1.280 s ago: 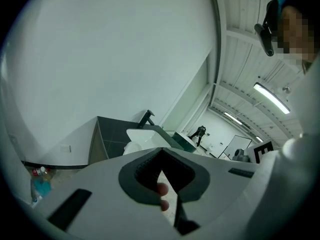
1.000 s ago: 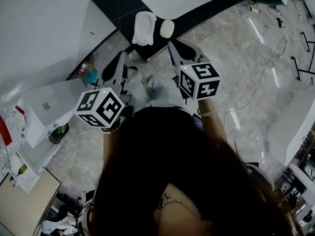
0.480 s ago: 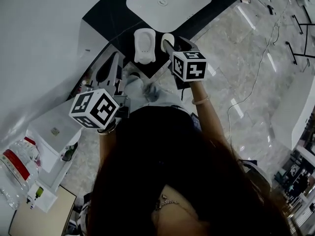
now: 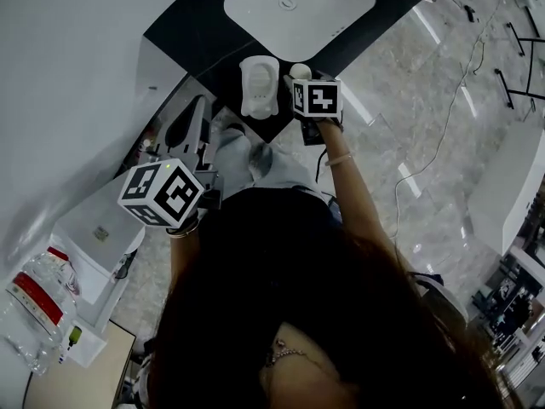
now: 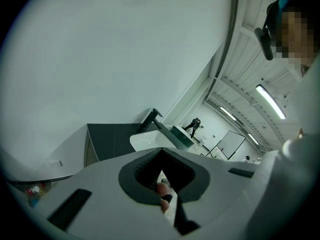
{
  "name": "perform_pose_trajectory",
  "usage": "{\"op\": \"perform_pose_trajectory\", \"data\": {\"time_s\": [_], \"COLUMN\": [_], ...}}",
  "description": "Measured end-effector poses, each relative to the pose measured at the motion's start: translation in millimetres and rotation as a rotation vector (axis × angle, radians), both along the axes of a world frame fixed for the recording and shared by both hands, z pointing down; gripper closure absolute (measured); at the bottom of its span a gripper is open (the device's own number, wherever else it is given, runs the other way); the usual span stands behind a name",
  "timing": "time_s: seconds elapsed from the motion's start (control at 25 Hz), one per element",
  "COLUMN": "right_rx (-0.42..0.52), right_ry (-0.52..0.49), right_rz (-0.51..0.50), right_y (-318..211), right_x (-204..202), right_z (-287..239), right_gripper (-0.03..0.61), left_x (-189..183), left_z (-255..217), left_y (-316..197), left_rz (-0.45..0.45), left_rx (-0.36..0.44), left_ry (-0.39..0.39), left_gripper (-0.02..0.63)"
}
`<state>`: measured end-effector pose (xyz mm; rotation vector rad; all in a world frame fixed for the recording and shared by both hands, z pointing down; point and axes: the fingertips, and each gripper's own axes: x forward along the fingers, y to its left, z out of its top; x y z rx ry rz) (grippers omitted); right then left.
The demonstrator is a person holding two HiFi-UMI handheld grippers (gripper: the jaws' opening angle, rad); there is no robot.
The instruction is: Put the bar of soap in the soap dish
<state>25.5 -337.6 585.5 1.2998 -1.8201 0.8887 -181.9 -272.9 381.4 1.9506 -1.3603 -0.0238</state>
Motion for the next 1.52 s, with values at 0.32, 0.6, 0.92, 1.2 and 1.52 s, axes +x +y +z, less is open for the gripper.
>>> {"op": "perform_pose_trajectory", "data": {"time_s": [0.32, 0.6, 0.92, 1.2, 1.52], "right_rx": [-0.098, -0.144, -0.095, -0.052, 0.052], "right_ry": [0.052, 0.078, 0.061, -0.002, -0.1], "right_rz": [0.06, 0.034, 0.037, 0.066, 0.081], "right_y": [-2, -2, 1, 2, -9], "right_x": [2, 4, 4, 6, -1], "right_z": [28, 30, 26, 10, -38], "right_gripper": [0.281, 0.279, 0.28, 0.28, 0.281], "left_x": [-6, -10, -15, -15, -4], "left_z": [1, 4, 0, 0, -1], "left_y": [-10, -13, -12, -10, -3], "left_rz": [0.029, 0.039, 0.033, 0.034, 0.056], "left_rx": [-0.008, -0.011, 0.0, 0.008, 0.014], "left_ry": [0.01, 0.015, 0.021, 0.024, 0.029], "left_gripper": [0.617, 0.617, 0.617, 0.617, 0.617]}}
